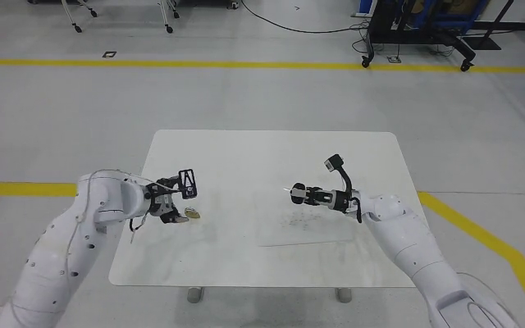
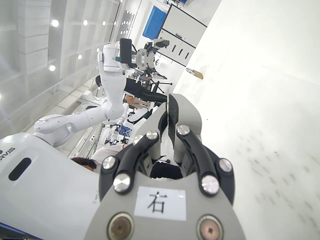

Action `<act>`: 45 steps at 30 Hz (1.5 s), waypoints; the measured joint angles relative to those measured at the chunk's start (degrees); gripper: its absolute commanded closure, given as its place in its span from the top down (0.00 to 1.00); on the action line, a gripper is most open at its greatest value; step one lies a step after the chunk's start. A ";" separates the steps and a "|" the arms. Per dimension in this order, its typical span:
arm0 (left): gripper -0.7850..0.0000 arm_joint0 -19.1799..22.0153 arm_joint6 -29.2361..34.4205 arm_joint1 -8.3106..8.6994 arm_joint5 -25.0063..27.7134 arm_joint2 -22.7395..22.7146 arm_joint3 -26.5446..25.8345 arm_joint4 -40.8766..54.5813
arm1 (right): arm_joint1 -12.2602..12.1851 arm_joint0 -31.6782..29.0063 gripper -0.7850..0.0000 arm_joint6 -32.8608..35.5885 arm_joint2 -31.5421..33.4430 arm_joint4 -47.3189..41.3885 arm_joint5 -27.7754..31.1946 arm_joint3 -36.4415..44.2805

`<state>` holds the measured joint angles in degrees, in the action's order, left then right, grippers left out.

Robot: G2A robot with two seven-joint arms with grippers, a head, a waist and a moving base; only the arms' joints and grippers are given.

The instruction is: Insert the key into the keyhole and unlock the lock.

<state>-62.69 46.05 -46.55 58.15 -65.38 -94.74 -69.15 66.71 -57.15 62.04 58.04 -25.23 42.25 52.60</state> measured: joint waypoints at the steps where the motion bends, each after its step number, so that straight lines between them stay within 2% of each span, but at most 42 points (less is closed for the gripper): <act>1: 1.00 0.39 0.16 0.63 -0.07 1.56 -0.06 -1.40 | 0.00 0.00 0.00 0.00 0.00 0.00 0.00 0.00; 3: 1.00 1.98 0.26 1.80 -0.16 4.78 0.19 -1.94 | 0.00 0.00 0.00 0.00 0.00 0.00 0.00 0.00; 7: 1.00 5.71 0.24 3.46 -0.16 10.85 0.71 3.00 | 0.00 0.00 0.00 0.00 0.00 0.00 0.00 0.00; 10: 0.83 9.23 0.24 4.37 -0.15 16.14 1.89 4.32 | 0.00 0.00 0.00 0.00 0.00 0.00 0.00 0.00; 12: 0.77 11.97 0.24 4.67 -0.15 19.75 3.41 5.71 | 0.00 0.00 0.00 0.00 0.00 0.00 0.00 0.00; 14: 0.57 14.81 0.23 4.81 -0.15 22.95 5.39 7.56 | 0.00 0.00 0.00 0.00 0.00 0.00 0.00 0.00; 20: 0.52 21.34 0.23 4.75 -0.15 29.93 10.30 12.03 | 0.00 0.00 0.00 0.00 0.00 0.00 0.00 0.00; 23: 0.51 23.92 0.23 4.22 -0.15 33.58 12.36 13.26 | 0.00 0.00 0.00 0.00 0.00 0.00 0.00 0.00; 30: 0.47 30.14 0.22 1.80 -0.15 42.50 16.69 14.71 | 0.00 0.00 0.00 0.00 0.00 0.00 0.00 0.00; 36: 0.38 34.19 -0.68 -0.59 -0.15 47.39 21.20 15.71 | 0.00 0.00 0.00 0.00 0.00 0.00 0.00 0.00; 45: 0.17 37.46 -3.55 -3.39 -0.15 52.18 26.63 16.50 | 0.00 0.00 0.00 0.00 0.00 0.00 0.00 0.00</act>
<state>-25.23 42.50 -49.93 58.00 -13.20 -68.10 -52.65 66.71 -57.15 62.04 58.04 -25.23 42.25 52.60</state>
